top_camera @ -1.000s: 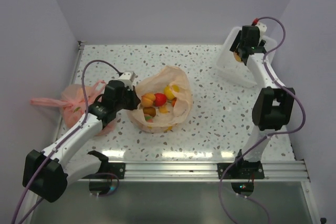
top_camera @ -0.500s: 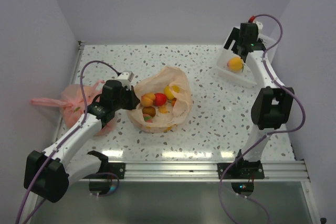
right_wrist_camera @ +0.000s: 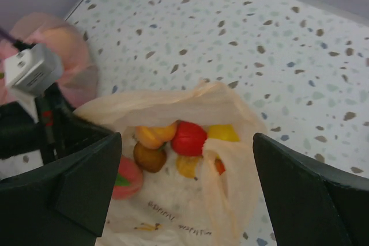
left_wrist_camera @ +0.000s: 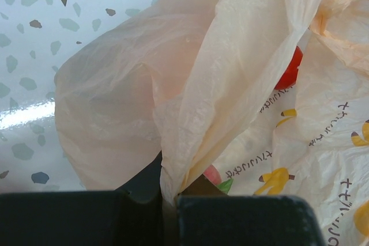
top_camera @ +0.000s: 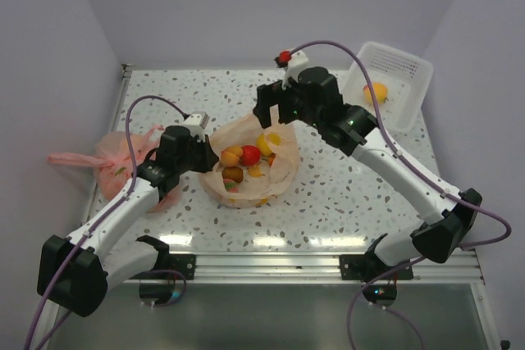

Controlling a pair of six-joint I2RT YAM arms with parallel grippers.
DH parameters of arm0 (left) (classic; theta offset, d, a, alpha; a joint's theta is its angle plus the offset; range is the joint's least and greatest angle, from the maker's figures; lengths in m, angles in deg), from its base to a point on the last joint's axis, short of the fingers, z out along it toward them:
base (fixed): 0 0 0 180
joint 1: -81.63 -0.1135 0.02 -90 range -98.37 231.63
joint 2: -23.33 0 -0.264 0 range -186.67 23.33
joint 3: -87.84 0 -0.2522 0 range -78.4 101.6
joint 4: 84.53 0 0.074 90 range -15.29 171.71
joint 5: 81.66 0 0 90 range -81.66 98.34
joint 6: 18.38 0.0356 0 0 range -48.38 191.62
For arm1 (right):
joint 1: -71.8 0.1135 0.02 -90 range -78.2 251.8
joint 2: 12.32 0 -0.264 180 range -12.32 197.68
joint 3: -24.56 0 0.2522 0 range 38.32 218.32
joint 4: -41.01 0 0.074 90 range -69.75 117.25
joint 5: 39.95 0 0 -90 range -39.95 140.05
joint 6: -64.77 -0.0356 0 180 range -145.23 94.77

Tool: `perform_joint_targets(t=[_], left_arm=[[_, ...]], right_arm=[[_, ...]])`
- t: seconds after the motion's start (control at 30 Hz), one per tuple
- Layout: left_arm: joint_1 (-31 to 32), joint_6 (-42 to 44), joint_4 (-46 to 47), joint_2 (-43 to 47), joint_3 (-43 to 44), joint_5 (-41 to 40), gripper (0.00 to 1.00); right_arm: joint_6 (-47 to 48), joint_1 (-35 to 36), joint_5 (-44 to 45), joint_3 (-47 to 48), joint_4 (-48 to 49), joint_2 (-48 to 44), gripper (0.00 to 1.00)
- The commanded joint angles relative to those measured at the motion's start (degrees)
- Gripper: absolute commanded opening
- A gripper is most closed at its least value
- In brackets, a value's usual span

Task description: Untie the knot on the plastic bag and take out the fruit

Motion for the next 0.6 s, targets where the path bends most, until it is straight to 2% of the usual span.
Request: perform_joint_targets(t=[0.0, 0.1, 0.2, 0.37, 0.57], left_arm=[[-0.5, 1.2, 2.7, 1.2, -0.9, -0.1, 0.0], [-0.4, 1.2, 2.3, 1.7, -1.0, -1.0, 0.0], [0.1, 1.1, 1.6, 2.6, -1.4, -2.4, 0.0], [0.6, 0.1, -0.4, 5.3, -3.7, -4.8, 0.0], [0.8, -0.4, -1.4, 6.2, -3.8, -7.3, 0.0]], right_arm=[[2.2, 8.2, -1.5, -2.5, -2.0, 0.4, 0.99], [1.5, 13.0, -1.3, -5.6, -0.7, 1.8, 0.98], [-2.6, 14.5, -3.1, -10.7, 3.7, 3.6, 0.98], [-7.3, 15.2, -4.8, -16.3, 10.6, 8.9, 0.95], [-9.8, 15.5, -1.6, -17.1, 18.7, 14.7, 0.94]])
